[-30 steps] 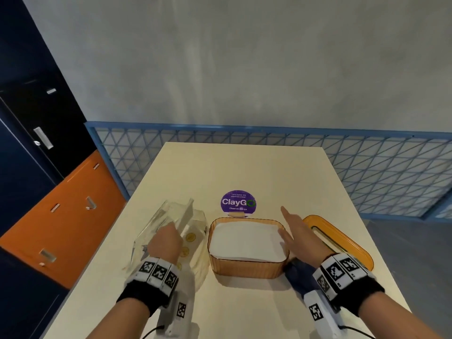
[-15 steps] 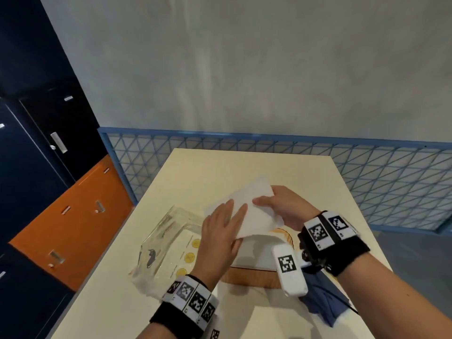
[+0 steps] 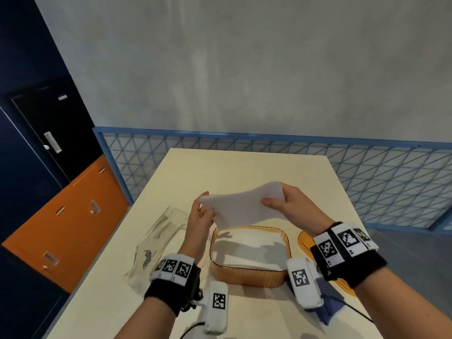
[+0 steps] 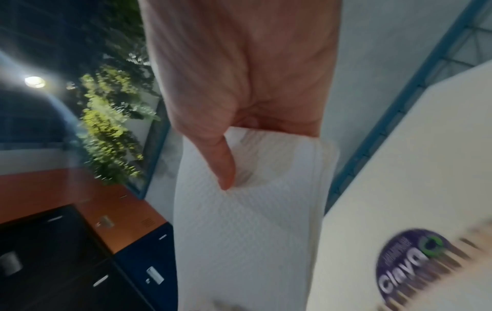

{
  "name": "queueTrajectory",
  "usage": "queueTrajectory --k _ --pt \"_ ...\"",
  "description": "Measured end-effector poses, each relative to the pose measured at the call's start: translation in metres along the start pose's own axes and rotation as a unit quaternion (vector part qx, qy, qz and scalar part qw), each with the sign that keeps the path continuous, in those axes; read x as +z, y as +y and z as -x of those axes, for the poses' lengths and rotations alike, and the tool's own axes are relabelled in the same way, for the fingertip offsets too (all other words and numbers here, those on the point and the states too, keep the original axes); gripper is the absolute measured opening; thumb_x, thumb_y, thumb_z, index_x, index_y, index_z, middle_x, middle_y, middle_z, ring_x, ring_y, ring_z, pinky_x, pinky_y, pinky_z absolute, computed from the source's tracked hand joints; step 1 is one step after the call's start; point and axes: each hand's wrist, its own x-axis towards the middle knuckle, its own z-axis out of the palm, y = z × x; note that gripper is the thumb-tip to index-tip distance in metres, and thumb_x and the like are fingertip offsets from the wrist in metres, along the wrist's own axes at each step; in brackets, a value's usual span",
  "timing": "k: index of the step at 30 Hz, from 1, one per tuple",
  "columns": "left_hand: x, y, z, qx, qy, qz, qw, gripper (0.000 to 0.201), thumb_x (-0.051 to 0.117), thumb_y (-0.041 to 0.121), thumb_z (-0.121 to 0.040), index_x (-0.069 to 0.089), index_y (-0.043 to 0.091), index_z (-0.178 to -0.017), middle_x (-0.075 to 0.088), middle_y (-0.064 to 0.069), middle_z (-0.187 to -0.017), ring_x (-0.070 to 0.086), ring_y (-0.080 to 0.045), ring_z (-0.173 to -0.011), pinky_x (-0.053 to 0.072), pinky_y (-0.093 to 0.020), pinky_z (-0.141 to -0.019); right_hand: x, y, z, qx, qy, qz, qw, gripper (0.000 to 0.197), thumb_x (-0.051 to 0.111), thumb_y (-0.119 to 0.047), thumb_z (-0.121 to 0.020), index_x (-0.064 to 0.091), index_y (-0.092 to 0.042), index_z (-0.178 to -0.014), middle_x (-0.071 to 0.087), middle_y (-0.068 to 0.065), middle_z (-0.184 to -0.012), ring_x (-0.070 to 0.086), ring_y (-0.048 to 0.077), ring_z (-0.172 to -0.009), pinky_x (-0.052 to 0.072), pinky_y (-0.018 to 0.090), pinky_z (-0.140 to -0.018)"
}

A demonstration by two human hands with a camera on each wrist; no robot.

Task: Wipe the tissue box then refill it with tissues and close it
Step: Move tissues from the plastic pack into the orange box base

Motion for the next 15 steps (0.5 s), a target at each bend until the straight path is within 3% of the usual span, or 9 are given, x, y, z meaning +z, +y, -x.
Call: queueTrajectory --k 2,4,7,10,12,15 --pt "0.001 -0.006 0.005 0.016 0.013 -0.056 0.998 0.035 0.042 -0.001 -0.095 0.049 0.023 -0.119 0.059 0.005 -0.103 0.057 -0.006 -0.091 0.051 -0.013 -0.070 0.006 0.024 0.006 0.028 0.017 -0.043 0.999 0.017 0.061 -0.007 -0.087 0.059 -0.020 -0.099 0.062 -0.001 -0.094 0.060 0.011 -0.083 0.049 0.020 -0.070" --pt "0.005 -0.018 0.011 0.016 0.002 -0.113 0.993 0.035 0.038 -0.005 -0.094 0.053 0.022 -0.109 0.060 0.001 -0.100 0.057 -0.012 -0.090 0.049 -0.015 -0.069 0.016 0.052 0.013 0.068 0.054 -0.056 0.995 0.021 0.068 -0.010 -0.080 0.059 -0.020 -0.097 0.062 0.000 -0.096 0.059 0.016 -0.086 0.047 0.023 -0.070" --pt "0.010 -0.033 0.013 0.007 -0.019 -0.166 0.986 0.035 0.035 -0.003 -0.095 0.051 0.017 -0.119 0.060 -0.003 -0.109 0.056 -0.006 -0.092 0.049 -0.012 -0.072 0.028 0.076 0.013 0.097 0.108 -0.047 0.988 0.023 0.070 -0.008 -0.075 0.057 -0.020 -0.090 0.061 0.004 -0.090 0.057 0.024 -0.088 0.045 0.030 -0.071" --pt "0.013 -0.031 0.011 0.032 -0.011 -0.182 0.983 0.036 0.032 -0.004 -0.095 0.048 0.013 -0.123 0.058 0.001 -0.105 0.053 0.000 -0.090 0.046 -0.002 -0.068 0.028 0.072 0.009 0.077 0.136 -0.034 0.987 0.021 0.062 0.002 -0.081 0.056 -0.015 -0.092 0.060 0.003 -0.083 0.056 0.023 -0.081 0.044 0.027 -0.065" --pt "0.015 -0.027 0.014 0.060 -0.001 -0.172 0.983 0.032 0.033 -0.003 -0.095 0.049 0.014 -0.117 0.057 0.002 -0.100 0.053 -0.003 -0.087 0.045 -0.004 -0.067 0.025 0.066 0.007 0.053 0.139 -0.032 0.988 0.021 0.061 0.000 -0.083 0.056 -0.019 -0.091 0.061 -0.002 -0.083 0.057 0.020 -0.080 0.046 0.028 -0.067" --pt "0.016 -0.022 0.016 0.081 0.041 -0.180 0.980 0.020 0.041 0.003 -0.095 0.045 0.016 -0.111 0.055 0.002 -0.093 0.054 -0.009 -0.083 0.046 -0.015 -0.065 0.022 0.068 0.004 0.069 0.148 -0.020 0.986 0.020 0.061 -0.005 -0.085 0.054 -0.020 -0.096 0.061 0.004 -0.093 0.058 0.024 -0.090 0.050 0.039 -0.080"
